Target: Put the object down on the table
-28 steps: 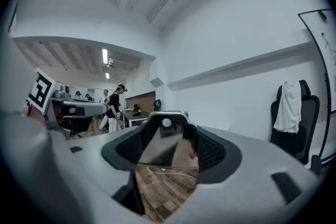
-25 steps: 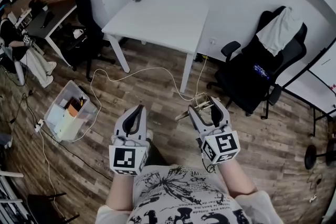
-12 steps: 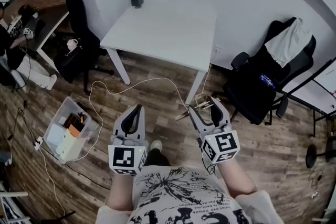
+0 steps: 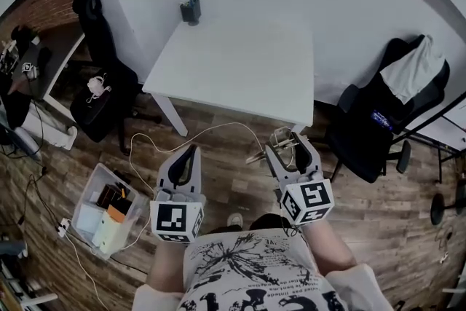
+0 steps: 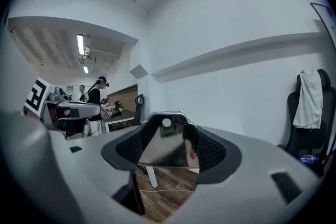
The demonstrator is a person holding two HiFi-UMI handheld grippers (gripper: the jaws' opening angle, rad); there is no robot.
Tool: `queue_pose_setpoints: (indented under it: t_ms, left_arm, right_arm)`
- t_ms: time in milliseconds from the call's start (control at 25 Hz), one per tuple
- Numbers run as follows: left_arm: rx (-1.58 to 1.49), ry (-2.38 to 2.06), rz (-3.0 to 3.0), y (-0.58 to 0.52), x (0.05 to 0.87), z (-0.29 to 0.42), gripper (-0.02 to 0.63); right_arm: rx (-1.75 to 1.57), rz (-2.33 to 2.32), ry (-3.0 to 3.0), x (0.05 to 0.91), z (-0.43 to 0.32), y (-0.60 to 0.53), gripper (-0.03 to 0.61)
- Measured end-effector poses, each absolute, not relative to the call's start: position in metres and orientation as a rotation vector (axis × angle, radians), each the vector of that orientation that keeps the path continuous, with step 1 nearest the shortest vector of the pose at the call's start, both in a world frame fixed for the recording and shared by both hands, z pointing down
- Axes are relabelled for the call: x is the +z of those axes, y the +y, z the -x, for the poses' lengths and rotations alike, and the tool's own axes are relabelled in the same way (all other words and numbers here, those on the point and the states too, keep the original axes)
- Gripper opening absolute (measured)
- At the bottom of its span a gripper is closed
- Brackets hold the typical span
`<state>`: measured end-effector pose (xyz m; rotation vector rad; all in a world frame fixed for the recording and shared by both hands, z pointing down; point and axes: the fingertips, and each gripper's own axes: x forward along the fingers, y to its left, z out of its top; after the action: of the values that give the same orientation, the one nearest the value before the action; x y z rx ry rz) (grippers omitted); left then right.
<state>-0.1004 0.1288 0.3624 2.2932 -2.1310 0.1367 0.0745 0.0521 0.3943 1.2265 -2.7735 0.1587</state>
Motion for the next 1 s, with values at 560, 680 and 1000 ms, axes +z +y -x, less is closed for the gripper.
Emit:
queue_pose_setpoints:
  t_ms: [560,680,1000]
  left_arm:
    - [0.164,-2.074,-2.309,-0.017,0.390,0.158,0.012]
    - [0.173,-2.079,-2.319,-0.061,0.389,0.173,0.012]
    - [0.166,-2.077,-2.359,-0.186,0.372,0.212,0.012]
  right_arm:
    - [0.232,-1.242,-2.726,0.425,-0.012,-0.094,0.279]
    - [0.244,-1.250,-2.713,0.430,0.001,-0.140,0.279]
    - [0.263,-1.252,-2.719,0.422,0.042,-0.267,0.279]
